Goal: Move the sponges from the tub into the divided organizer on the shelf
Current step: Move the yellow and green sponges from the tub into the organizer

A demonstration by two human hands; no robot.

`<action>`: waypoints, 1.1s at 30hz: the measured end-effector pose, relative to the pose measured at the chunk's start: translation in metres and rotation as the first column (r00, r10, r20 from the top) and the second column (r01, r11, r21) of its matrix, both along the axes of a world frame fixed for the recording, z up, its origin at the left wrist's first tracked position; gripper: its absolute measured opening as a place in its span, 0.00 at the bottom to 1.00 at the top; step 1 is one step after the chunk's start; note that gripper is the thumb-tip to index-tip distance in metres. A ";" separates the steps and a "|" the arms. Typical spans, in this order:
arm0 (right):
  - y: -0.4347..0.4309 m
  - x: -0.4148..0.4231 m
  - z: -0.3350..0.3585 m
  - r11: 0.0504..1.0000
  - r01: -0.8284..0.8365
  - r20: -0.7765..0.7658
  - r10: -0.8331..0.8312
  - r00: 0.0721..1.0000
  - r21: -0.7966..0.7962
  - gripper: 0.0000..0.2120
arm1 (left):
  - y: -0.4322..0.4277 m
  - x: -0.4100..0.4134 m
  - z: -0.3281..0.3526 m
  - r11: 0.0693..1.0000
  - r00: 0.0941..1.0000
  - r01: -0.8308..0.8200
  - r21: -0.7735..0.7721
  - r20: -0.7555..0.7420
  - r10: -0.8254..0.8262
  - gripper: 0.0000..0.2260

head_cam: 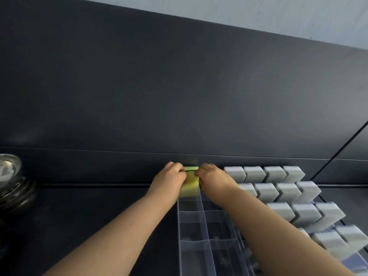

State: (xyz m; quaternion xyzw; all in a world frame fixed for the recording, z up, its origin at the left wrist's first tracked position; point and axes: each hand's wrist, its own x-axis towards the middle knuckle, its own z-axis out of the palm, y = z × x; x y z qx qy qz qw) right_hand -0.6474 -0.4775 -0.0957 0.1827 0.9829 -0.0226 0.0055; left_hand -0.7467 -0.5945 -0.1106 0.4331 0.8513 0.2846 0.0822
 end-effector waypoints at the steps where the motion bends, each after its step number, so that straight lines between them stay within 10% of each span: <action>1: -0.001 0.000 -0.002 0.999 -0.005 0.036 0.004 0.999 0.035 0.13 | 0.000 0.001 -0.002 0.999 0.999 -0.007 0.045 0.050 0.005 0.06; 14: -0.004 0.003 -0.007 0.987 0.044 0.024 -0.041 0.999 -0.155 0.30 | -0.021 0.000 -0.015 0.970 0.875 0.147 -0.196 -0.432 -0.220 0.27; 33: -0.031 0.039 0.035 0.979 0.030 -0.273 -0.086 0.958 -0.201 0.26 | -0.069 0.018 0.035 1.000 0.887 0.014 0.001 -0.461 -0.012 0.19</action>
